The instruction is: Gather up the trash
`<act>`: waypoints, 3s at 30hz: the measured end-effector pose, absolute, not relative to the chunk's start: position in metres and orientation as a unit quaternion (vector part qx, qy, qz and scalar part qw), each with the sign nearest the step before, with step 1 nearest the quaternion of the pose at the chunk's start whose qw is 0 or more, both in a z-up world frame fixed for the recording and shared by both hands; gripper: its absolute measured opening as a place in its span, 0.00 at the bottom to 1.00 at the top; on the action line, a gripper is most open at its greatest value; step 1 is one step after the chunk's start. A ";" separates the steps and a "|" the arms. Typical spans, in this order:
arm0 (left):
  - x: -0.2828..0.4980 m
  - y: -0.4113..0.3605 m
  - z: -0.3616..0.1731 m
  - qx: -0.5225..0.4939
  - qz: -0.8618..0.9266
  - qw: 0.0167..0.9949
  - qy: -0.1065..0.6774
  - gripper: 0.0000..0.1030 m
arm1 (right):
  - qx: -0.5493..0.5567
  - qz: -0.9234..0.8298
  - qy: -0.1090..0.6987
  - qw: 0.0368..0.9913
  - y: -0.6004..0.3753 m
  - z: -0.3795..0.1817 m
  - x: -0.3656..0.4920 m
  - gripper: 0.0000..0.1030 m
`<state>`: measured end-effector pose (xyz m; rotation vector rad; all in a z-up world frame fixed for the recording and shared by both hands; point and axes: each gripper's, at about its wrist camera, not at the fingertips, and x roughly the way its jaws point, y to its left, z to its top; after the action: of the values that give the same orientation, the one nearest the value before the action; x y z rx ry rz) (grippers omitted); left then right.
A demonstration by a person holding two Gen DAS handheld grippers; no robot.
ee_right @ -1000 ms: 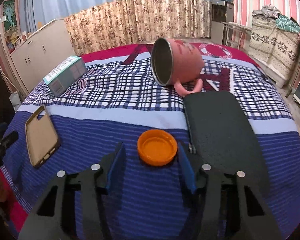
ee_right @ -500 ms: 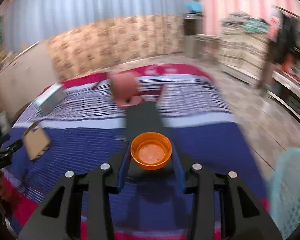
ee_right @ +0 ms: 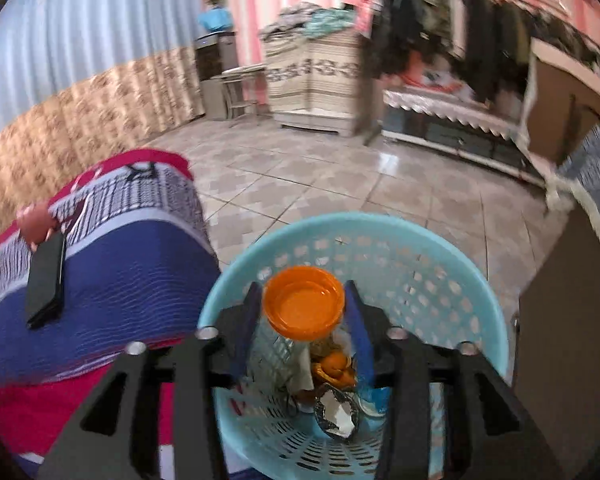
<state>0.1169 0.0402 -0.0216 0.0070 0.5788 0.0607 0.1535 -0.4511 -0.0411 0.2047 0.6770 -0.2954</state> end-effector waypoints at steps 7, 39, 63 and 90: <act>0.079 0.009 0.000 0.010 0.011 0.962 0.274 0.95 | 0.103 -0.124 0.284 0.945 -0.421 -0.016 0.131 0.93; -0.006 -0.016 0.010 0.008 -0.009 0.980 0.197 0.95 | 0.022 0.017 0.211 0.977 -0.220 0.018 0.008 0.96; -0.009 -0.011 0.010 -0.009 -0.009 0.981 0.194 0.95 | -0.007 0.006 0.180 0.984 -0.207 0.027 -0.002 0.96; -0.013 -0.004 0.017 -0.010 -0.001 0.985 0.171 0.95 | 0.009 0.007 0.169 0.986 -0.213 0.025 0.001 0.96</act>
<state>-0.0126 -0.0036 0.0165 -0.0197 0.3427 -0.0026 0.0014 -0.2127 0.0249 0.0185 0.3393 0.0137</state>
